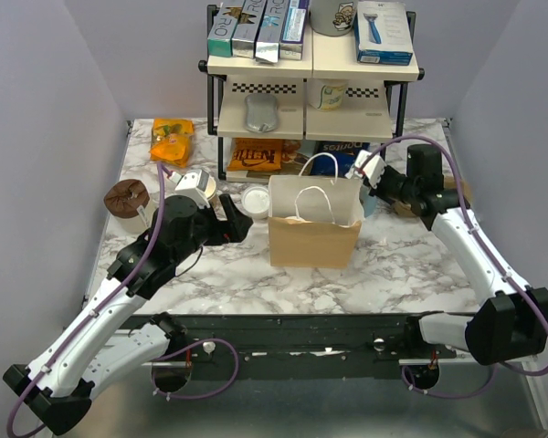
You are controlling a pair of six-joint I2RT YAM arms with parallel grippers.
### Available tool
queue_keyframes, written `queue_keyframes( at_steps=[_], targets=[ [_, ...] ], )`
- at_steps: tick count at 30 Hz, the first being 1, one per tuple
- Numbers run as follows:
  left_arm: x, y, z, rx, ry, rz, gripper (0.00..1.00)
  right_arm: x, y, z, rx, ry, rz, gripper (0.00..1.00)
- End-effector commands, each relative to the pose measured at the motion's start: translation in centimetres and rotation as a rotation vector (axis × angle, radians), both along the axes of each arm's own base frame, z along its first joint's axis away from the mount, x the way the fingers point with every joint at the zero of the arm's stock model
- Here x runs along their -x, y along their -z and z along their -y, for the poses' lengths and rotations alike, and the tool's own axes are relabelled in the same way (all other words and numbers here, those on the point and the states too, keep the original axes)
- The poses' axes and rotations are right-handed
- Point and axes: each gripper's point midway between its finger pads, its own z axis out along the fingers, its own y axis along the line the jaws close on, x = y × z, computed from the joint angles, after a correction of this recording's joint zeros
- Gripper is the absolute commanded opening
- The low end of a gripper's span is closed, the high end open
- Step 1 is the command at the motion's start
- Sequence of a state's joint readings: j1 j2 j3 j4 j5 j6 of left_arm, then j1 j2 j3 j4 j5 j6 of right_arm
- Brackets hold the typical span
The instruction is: Pack the takeout coffee
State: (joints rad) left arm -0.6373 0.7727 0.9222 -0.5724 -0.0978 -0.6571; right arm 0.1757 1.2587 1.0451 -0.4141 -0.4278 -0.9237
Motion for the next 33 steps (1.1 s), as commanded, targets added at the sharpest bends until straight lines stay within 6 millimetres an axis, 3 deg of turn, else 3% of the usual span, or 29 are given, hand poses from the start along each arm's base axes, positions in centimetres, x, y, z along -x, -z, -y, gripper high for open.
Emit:
queue_keyframes(
  at_steps=[1,9,13,17,20,24,30,33],
  targets=[
    [0.1,-0.8,-0.3,0.015,-0.013,0.019,0.99,0.0,-3.3,1.3,-0.009,0.087,0.064,0.01],
    [0.2,-1.3,-0.1,0.024,0.002,0.033,0.99,1.7,-10.4,3.4,-0.118,0.262,0.212,0.01],
    [0.2,-1.5,0.0,0.027,0.008,0.042,0.99,4.7,-17.7,3.5,-0.315,0.313,0.368,0.01],
    [0.2,-1.6,0.3,0.036,0.02,0.046,0.99,7.4,-23.7,4.0,-0.495,0.359,0.454,0.01],
    [0.2,-1.2,0.4,0.035,0.025,0.04,0.99,9.7,-26.2,3.0,-0.549,0.292,0.454,0.01],
    [0.2,-1.3,0.6,0.038,0.04,0.048,0.99,12.3,-28.3,2.5,-0.589,0.24,0.463,0.01],
    [0.3,-1.3,0.7,0.039,0.049,0.055,0.99,12.3,-28.4,3.1,-0.589,0.279,0.457,0.01],
    [0.4,-1.2,0.7,0.034,0.05,0.05,0.99,14.0,-29.2,1.8,-0.591,0.185,0.447,0.01]
  ],
)
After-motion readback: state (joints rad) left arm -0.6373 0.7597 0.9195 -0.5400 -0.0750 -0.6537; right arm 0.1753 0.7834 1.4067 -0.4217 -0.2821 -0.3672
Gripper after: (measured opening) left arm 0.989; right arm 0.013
